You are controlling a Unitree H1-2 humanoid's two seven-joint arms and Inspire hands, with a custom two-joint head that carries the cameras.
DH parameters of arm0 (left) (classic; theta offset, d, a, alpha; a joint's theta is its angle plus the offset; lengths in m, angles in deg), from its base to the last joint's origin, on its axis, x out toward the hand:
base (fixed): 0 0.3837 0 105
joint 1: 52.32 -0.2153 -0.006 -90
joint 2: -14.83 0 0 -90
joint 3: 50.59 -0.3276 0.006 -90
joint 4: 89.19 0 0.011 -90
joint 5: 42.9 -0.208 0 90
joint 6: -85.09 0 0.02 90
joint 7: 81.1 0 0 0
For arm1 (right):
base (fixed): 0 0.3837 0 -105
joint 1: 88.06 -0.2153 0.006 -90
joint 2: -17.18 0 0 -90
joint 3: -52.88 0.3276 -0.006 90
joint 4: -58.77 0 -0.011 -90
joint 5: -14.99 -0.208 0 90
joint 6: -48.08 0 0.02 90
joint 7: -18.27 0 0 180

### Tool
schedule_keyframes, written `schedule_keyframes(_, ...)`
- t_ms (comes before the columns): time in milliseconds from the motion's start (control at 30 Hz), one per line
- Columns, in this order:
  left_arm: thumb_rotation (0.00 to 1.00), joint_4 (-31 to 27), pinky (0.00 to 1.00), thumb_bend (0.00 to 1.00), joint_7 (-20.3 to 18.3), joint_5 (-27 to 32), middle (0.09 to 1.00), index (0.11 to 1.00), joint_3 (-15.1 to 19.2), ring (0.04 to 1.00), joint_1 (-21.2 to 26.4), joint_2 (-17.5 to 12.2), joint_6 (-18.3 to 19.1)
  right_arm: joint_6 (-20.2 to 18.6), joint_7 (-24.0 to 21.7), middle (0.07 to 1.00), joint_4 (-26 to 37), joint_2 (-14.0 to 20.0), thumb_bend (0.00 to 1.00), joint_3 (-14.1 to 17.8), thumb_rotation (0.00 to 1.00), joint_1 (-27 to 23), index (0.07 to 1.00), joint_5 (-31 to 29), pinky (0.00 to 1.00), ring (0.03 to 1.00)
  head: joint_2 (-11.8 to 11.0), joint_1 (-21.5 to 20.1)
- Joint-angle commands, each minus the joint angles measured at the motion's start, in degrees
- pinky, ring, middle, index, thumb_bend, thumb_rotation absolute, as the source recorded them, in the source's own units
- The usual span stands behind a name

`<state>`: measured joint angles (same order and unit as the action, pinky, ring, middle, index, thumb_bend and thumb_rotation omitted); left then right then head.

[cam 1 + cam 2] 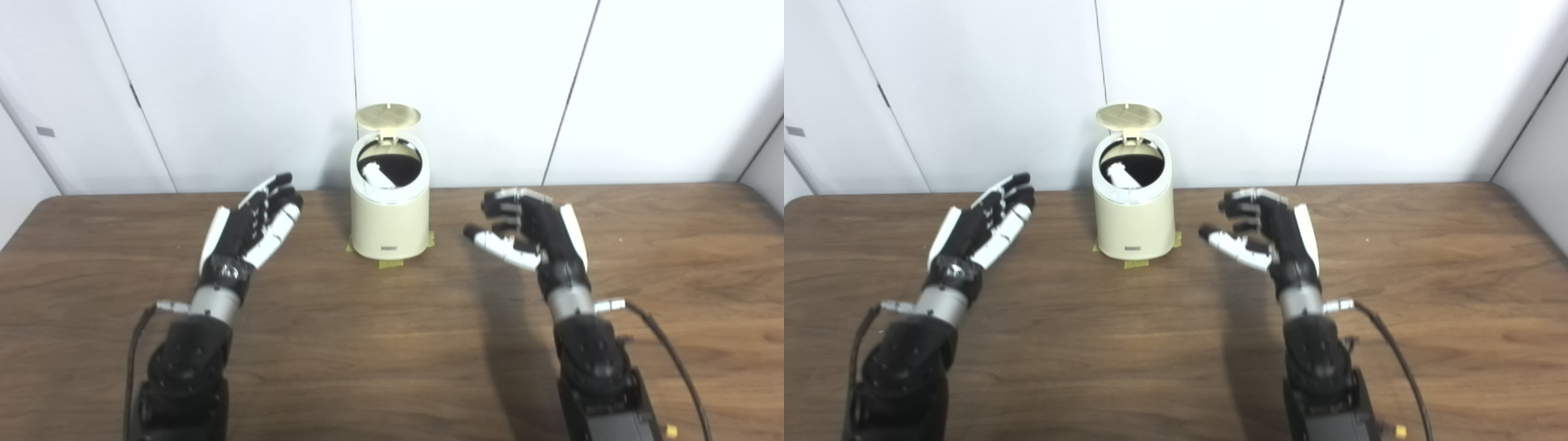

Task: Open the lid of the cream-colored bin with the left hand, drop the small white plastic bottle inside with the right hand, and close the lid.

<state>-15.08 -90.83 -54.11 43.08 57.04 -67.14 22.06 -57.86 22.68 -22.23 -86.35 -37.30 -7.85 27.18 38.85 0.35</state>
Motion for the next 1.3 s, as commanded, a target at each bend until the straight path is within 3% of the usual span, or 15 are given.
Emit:
schedule_keyframes(0, 0.77, 0.0, 0.91, 0.48, -0.2, 0.8, 0.901, 0.906, 0.1, 0.903, 4.1, -0.3, -0.2, 1.8, 0.3, 0.774, 2.5, -0.1, 0.52, 0.7, 0.44, -1.4, 0.638, -0.9, 0.67, 0.747, 0.0, 0.0)
schedule_keyframes(100, 0.82, 2.3, 0.93, 0.49, -0.3, 1.4, 0.903, 0.903, -0.4, 0.911, 7.3, -1.1, -0.1, 1.8, -1.3, 0.819, 4.0, 0.0, 0.54, 0.9, 0.69, 1.1, 0.755, -3.4, 0.74, 0.805, -0.2, 0.1)
schedule_keyframes(233, 0.88, 5.7, 0.96, 0.49, -1.2, 1.9, 0.920, 0.910, -1.3, 0.941, 11.5, -2.4, -0.2, 1.3, -3.8, 0.894, 5.4, 0.7, 0.56, 0.7, 0.84, 3.8, 0.848, -6.5, 0.82, 0.884, -0.5, 0.3)
schedule_keyframes(467, 0.96, 12.4, 0.96, 0.53, -2.1, 3.2, 0.919, 0.904, -2.2, 0.939, 18.9, -3.9, -0.1, 2.1, -4.2, 0.950, 5.0, -0.3, 0.61, 0.7, 0.91, 6.6, 0.911, -8.5, 0.90, 0.939, -0.7, 0.6)
schedule_keyframes(800, 1.00, 21.2, 0.95, 0.52, -4.2, 3.6, 0.926, 0.914, -5.3, 0.939, 28.8, -5.8, -0.1, 4.6, -3.7, 0.954, 4.5, -0.8, 0.63, -0.4, 1.00, 7.9, 0.931, -8.0, 0.92, 0.940, -1.0, 0.5)
schedule_keyframes(1067, 1.00, 26.8, 0.94, 0.51, -6.2, 3.1, 0.880, 0.909, -9.0, 0.913, 33.3, -7.8, -2.5, 5.0, -3.4, 0.945, 4.0, -1.0, 0.59, -1.2, 1.00, 8.5, 0.926, -7.5, 0.89, 0.929, -1.2, -0.2)
schedule_keyframes(1267, 1.00, 29.2, 0.90, 0.48, -6.6, 3.3, 0.871, 0.886, -10.3, 0.895, 35.4, -7.5, -3.8, 3.7, -3.3, 0.940, 4.4, -1.4, 0.58, -1.0, 1.00, 8.3, 0.923, -7.9, 0.88, 0.924, -1.1, -0.4)
